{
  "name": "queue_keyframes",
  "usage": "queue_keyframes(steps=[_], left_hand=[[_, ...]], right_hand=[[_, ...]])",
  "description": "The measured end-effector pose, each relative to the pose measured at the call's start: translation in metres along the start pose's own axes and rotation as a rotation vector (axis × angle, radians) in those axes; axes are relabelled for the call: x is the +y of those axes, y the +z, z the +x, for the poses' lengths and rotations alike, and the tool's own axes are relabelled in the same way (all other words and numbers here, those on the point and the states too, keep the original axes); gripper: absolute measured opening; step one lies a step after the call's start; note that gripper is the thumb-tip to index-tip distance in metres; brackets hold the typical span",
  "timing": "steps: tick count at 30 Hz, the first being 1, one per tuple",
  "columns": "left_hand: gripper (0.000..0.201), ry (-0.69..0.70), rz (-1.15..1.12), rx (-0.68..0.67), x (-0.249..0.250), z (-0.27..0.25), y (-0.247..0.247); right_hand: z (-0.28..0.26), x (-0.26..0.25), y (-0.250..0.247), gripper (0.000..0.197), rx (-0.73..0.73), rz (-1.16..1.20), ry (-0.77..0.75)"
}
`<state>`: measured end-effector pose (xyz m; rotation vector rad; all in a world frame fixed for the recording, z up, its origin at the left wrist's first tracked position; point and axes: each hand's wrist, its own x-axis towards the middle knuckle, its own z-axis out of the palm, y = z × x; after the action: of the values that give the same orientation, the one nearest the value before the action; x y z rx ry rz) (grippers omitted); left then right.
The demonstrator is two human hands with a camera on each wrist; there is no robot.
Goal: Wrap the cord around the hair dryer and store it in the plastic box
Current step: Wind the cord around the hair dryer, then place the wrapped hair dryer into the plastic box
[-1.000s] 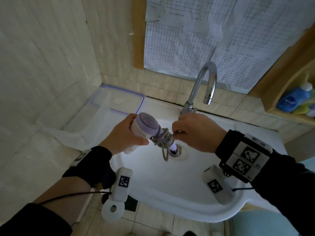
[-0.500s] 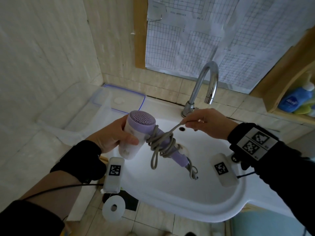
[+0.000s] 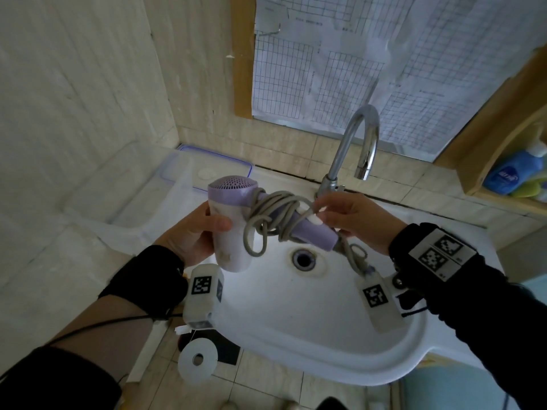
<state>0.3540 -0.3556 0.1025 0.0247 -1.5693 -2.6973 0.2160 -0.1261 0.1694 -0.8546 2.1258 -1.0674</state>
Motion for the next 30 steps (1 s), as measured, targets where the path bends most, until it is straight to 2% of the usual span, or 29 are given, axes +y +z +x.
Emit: queue_keyframes(steps=[2, 5, 8, 10, 12, 14, 19, 24, 27, 30], left_hand=[[0.064, 0.028, -0.041, 0.049, -0.005, 0.003, 0.003], [0.063, 0.057, -0.087, 0.131, -0.013, 0.009, 0.012], [0.071, 0.09, -0.092, 0.2, -0.015, 0.017, 0.024], [0.074, 0.115, -0.054, 0.243, -0.015, 0.021, 0.031], [0.069, 0.142, -0.016, 0.258, -0.016, 0.024, 0.036], [0.064, 0.145, -0.026, 0.27, -0.018, 0.024, 0.037], [0.055, 0.133, 0.061, 0.277, -0.014, 0.017, 0.027], [0.048, 0.208, 0.15, 0.332, 0.008, -0.004, 0.014], [0.061, 0.241, 0.199, 0.427, 0.031, -0.021, -0.001], [0.072, 0.176, 0.213, 0.498, 0.051, -0.038, -0.022]], right_hand=[[0.004, 0.0, 0.007, 0.011, 0.094, 0.21, 0.003], [0.013, 0.001, 0.031, 0.008, 0.272, 0.603, 0.139], [0.018, 0.002, 0.056, 0.016, 0.383, 0.728, 0.088], [0.018, -0.001, 0.065, 0.023, 0.314, 0.83, 0.049], [0.02, -0.006, 0.068, 0.026, 0.202, 0.898, 0.026], [0.021, -0.013, 0.068, 0.02, 0.135, 0.932, 0.024], [0.032, -0.027, 0.075, 0.008, 0.168, 0.857, 0.051], [0.049, -0.042, 0.091, 0.013, 0.116, 0.871, 0.02], [0.062, -0.059, 0.105, 0.017, 0.072, 0.87, -0.014], [0.077, -0.077, 0.121, 0.016, 0.038, 0.87, -0.043]])
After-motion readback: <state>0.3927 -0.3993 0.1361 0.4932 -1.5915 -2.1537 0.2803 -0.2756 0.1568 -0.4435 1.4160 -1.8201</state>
